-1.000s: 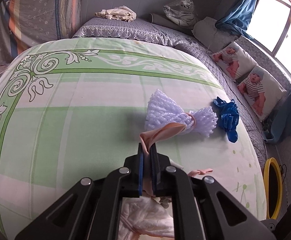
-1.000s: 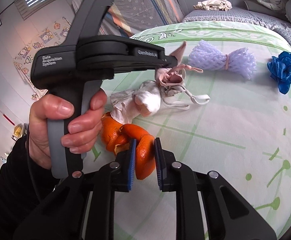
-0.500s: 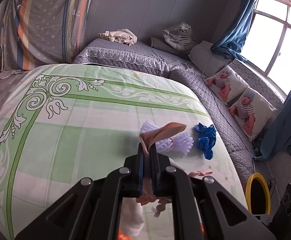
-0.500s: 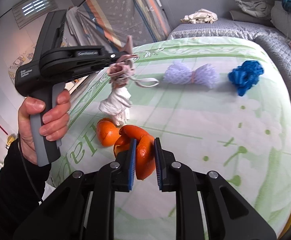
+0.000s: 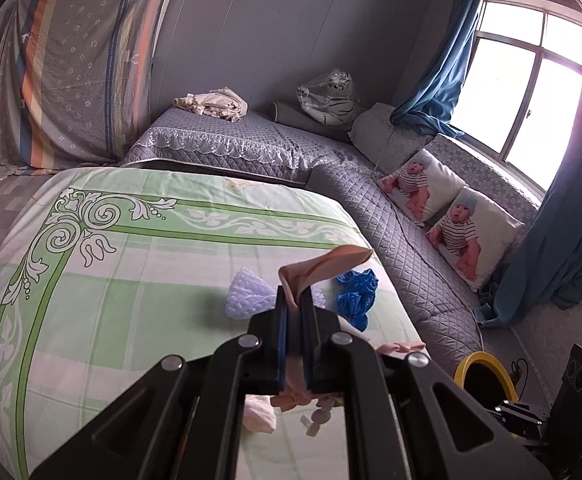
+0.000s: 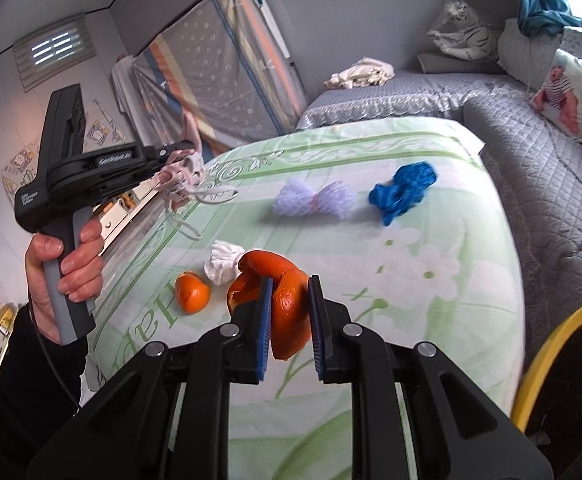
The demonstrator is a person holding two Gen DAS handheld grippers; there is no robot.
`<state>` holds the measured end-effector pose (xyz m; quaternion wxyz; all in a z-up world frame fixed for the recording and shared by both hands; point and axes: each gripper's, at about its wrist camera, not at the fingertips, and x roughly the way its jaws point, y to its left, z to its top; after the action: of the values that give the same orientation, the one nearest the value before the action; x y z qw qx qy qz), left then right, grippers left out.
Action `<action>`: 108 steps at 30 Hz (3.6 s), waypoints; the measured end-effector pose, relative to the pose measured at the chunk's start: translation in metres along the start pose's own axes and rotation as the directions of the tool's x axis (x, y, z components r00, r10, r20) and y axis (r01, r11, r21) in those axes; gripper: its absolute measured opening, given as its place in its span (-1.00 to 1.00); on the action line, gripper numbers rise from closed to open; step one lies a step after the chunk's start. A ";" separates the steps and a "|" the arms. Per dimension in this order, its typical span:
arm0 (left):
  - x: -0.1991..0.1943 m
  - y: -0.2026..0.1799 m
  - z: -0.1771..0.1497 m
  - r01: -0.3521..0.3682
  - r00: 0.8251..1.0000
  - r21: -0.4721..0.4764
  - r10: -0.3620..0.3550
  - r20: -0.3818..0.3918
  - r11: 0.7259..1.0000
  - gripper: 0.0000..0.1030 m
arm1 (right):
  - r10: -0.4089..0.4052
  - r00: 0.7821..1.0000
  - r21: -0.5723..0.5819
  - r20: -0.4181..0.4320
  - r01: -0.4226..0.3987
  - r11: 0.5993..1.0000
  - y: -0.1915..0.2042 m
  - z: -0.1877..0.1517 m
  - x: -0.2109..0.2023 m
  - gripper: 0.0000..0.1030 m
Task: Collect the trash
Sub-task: 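Carry pink cloth and orange peel over the yellow bin and open both tools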
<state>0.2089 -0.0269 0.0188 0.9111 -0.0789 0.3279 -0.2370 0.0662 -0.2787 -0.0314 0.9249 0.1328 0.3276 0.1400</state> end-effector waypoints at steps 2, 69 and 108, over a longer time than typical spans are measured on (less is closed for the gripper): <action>-0.004 -0.009 0.000 0.017 1.000 0.008 -0.017 0.007 1.000 -0.89 | -0.018 1.000 0.011 0.024 0.018 1.000 -0.007 0.002 -0.012 -0.69; 0.126 -0.326 -0.145 0.434 0.878 0.335 -0.310 -0.364 0.837 -0.88 | -0.579 0.811 0.523 0.079 0.461 0.717 -0.260 -0.099 -0.197 -0.68; 0.076 -0.182 -0.070 0.082 0.997 0.158 -0.083 -0.001 0.984 0.83 | -0.569 0.809 0.476 0.143 0.448 0.757 -0.234 -0.066 -0.169 0.57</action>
<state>0.1465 -0.2224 -0.0232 0.9047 -0.0205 0.3021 -0.2998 -0.0620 -0.5437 -0.0644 0.9130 0.2520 0.2395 -0.2134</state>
